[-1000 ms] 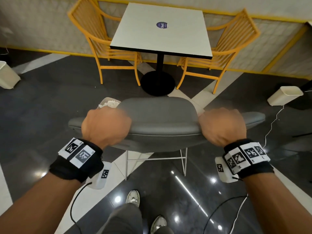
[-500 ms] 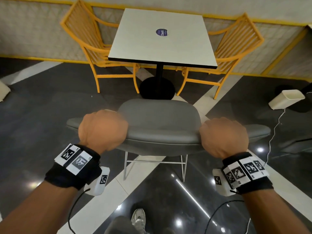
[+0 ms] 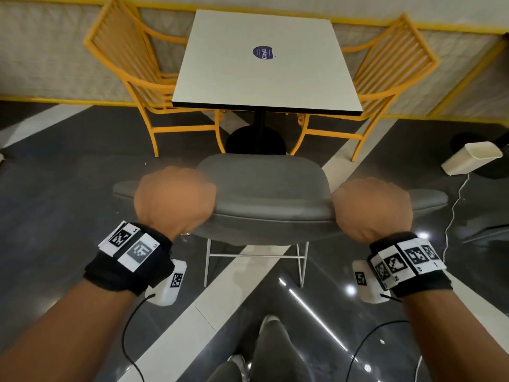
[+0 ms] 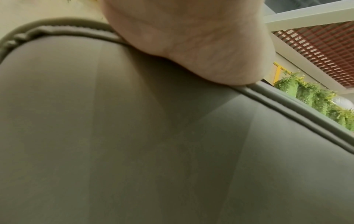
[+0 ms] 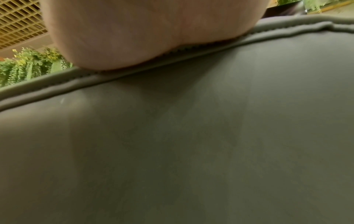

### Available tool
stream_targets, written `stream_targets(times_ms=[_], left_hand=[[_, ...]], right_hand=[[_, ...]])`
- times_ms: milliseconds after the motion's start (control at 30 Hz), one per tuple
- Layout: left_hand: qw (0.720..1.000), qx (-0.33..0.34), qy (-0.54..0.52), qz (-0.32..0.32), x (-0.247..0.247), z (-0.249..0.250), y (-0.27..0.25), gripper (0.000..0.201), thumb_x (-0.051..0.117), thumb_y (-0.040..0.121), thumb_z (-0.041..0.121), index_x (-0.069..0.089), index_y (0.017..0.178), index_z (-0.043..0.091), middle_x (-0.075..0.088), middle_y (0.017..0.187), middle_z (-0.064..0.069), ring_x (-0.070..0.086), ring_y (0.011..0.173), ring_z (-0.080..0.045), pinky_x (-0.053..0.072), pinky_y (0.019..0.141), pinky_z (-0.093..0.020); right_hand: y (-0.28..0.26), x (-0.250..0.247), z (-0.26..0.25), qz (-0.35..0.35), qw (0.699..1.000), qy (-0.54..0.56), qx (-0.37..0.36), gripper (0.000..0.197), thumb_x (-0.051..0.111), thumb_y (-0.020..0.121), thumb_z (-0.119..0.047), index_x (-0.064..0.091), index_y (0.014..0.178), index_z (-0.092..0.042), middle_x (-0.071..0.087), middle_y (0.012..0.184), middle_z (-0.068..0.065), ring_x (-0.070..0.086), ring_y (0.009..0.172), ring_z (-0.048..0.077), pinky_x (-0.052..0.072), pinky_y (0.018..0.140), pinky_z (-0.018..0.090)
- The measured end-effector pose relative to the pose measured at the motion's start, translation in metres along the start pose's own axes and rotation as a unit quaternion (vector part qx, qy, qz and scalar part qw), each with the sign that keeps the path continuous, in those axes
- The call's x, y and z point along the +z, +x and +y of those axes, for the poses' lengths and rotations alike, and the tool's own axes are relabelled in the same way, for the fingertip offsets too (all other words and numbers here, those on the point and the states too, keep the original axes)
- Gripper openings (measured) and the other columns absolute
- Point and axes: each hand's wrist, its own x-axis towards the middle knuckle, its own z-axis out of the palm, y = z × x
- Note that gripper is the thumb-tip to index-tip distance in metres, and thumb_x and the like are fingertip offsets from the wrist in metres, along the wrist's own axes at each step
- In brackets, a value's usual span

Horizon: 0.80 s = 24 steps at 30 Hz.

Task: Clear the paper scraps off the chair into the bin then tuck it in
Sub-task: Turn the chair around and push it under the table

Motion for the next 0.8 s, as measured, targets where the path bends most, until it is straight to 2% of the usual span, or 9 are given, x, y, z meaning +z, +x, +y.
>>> stream_targets(times_ms=[100, 267, 400, 633, 733, 800], left_hand=[[1.0, 0.002, -0.001, 0.008, 0.005, -0.001, 0.023, 0.035, 0.035, 0.077, 0.034, 0.059, 0.057, 0.018, 0.052, 0.051, -0.001, 0.049, 0.052, -0.03, 0.042, 0.053, -0.032], [1.0, 0.0, -0.006, 0.019, 0.016, -0.003, 0.068, 0.034, 0.036, 0.078, 0.035, 0.057, 0.056, 0.019, 0.049, 0.05, 0.0, 0.046, 0.049, -0.027, 0.036, 0.054, -0.03], [1.0, -0.008, -0.005, 0.021, 0.023, -0.004, 0.108, 0.032, 0.034, 0.076, 0.036, 0.051, 0.054, 0.021, 0.047, 0.049, 0.001, 0.044, 0.051, -0.027, 0.032, 0.055, -0.029], [1.0, -0.009, -0.006, 0.02, 0.037, -0.003, 0.178, 0.036, 0.036, 0.078, 0.036, 0.062, 0.059, 0.02, 0.054, 0.05, 0.001, 0.05, 0.049, -0.025, 0.037, 0.051, -0.028], [1.0, -0.007, -0.004, 0.021, 0.042, -0.004, 0.204, 0.037, 0.036, 0.079, 0.036, 0.063, 0.06, 0.02, 0.053, 0.05, 0.001, 0.049, 0.049, -0.024, 0.035, 0.052, -0.027], [1.0, -0.006, -0.003, 0.023, 0.045, -0.006, 0.22, 0.037, 0.035, 0.079, 0.036, 0.063, 0.06, 0.02, 0.053, 0.049, 0.002, 0.047, 0.048, -0.023, 0.031, 0.051, -0.027]], right_hand=[[0.025, 0.005, 0.0, -0.002, 1.0, 0.003, -0.007, 0.046, 0.033, 0.086, -0.041, 0.05, 0.05, -0.017, 0.049, 0.052, 0.0, 0.047, 0.049, 0.022, 0.045, 0.059, 0.031], [0.075, 0.013, 0.002, 0.022, 1.0, 0.012, -0.018, 0.045, 0.035, 0.085, -0.039, 0.046, 0.049, -0.015, 0.044, 0.048, -0.002, 0.042, 0.045, 0.019, 0.034, 0.055, 0.028], [0.116, 0.02, 0.002, 0.025, 0.999, 0.015, -0.022, 0.044, 0.034, 0.085, -0.04, 0.049, 0.051, -0.017, 0.049, 0.051, -0.001, 0.046, 0.049, 0.023, 0.037, 0.054, 0.028], [0.189, 0.025, 0.002, 0.029, 0.999, 0.037, -0.016, 0.042, 0.039, 0.084, -0.039, 0.05, 0.05, -0.017, 0.048, 0.051, 0.0, 0.044, 0.049, 0.024, 0.039, 0.053, 0.027], [0.215, 0.028, 0.0, 0.024, 0.999, 0.042, -0.019, 0.042, 0.039, 0.083, -0.04, 0.048, 0.049, -0.017, 0.047, 0.049, -0.001, 0.042, 0.046, 0.021, 0.04, 0.052, 0.026], [0.231, 0.031, -0.001, 0.025, 0.999, 0.039, -0.026, 0.043, 0.038, 0.083, -0.04, 0.047, 0.048, -0.016, 0.044, 0.047, -0.002, 0.039, 0.044, 0.019, 0.036, 0.051, 0.025]])
